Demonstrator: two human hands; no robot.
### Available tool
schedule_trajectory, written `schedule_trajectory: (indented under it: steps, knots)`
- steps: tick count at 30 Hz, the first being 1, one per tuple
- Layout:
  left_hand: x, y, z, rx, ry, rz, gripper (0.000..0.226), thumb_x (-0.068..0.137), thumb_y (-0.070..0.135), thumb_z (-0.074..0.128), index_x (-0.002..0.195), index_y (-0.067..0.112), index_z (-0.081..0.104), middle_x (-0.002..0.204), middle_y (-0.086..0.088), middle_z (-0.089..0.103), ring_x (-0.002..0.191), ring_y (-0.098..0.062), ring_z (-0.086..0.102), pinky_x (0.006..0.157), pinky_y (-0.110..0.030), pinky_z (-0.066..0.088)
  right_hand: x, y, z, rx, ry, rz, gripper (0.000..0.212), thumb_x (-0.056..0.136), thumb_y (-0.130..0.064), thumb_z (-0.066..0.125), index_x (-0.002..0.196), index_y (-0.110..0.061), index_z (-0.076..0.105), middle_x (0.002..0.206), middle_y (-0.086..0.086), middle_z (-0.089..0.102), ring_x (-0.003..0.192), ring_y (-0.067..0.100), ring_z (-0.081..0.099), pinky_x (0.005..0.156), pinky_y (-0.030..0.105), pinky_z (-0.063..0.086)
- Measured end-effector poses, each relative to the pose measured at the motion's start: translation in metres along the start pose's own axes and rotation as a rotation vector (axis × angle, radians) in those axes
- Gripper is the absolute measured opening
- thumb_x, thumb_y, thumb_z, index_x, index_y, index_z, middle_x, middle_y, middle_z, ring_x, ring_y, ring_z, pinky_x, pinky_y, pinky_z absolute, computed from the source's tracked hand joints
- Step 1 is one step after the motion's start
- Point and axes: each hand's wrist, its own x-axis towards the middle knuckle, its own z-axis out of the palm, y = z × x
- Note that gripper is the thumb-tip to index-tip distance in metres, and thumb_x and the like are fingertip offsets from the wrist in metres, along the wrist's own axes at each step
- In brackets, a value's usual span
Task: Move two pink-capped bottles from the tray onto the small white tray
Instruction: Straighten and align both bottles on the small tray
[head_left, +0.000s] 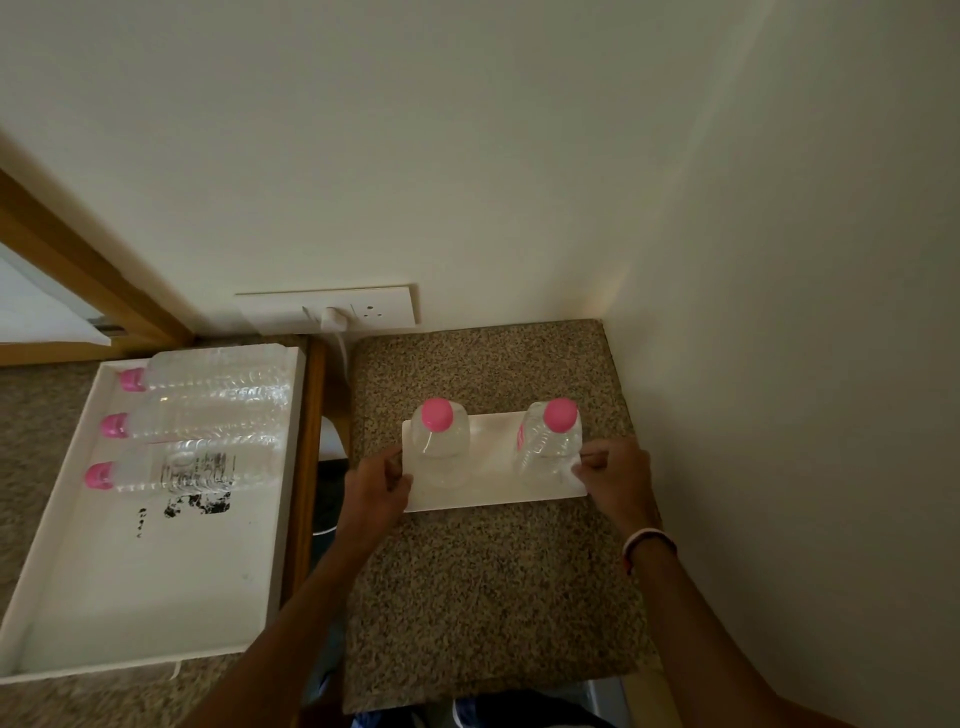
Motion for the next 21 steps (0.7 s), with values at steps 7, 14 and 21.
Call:
schedule_trajectory:
  steps: [7,14,21]
  knots:
    - [0.003,0.004,-0.001,-0.043,-0.088,0.054,0.073,0.082,0.002,0.077,0.146,0.007,0.042,0.142,-0.017,0.058,0.128,-0.027,0.056,0.107,-0.044,0.049,0.007,0.008,-0.002,0.069,-0.305,-0.171,0.084,0.064,-0.010,0.089,0.137,-0.017,0.048,0.132,0.009,0.058,0.119,0.025,0.057,0.099,0.046,0.050]
    - [0.009,0.012,0.011,-0.003,-0.138,-0.016,0.092,0.064,0.031,0.095,0.141,0.016,0.046,0.144,-0.012,0.050,0.133,-0.029,0.047,0.106,-0.035,0.039,0.011,0.005,0.020,0.120,-0.289,-0.156,0.107,0.043,-0.028,0.098,0.137,-0.021,0.046,0.135,0.004,0.054,0.122,0.023,0.056,0.102,0.049,0.049]
    - [0.009,0.010,0.014,-0.052,-0.073,-0.072,0.085,0.064,0.031,0.095,0.135,0.015,0.052,0.139,-0.013,0.055,0.129,-0.030,0.051,0.107,-0.045,0.046,0.020,0.008,0.026,0.083,-0.293,-0.152,0.100,0.042,-0.036,0.096,0.131,-0.022,0.053,0.132,0.005,0.057,0.120,0.023,0.058,0.102,0.048,0.050]
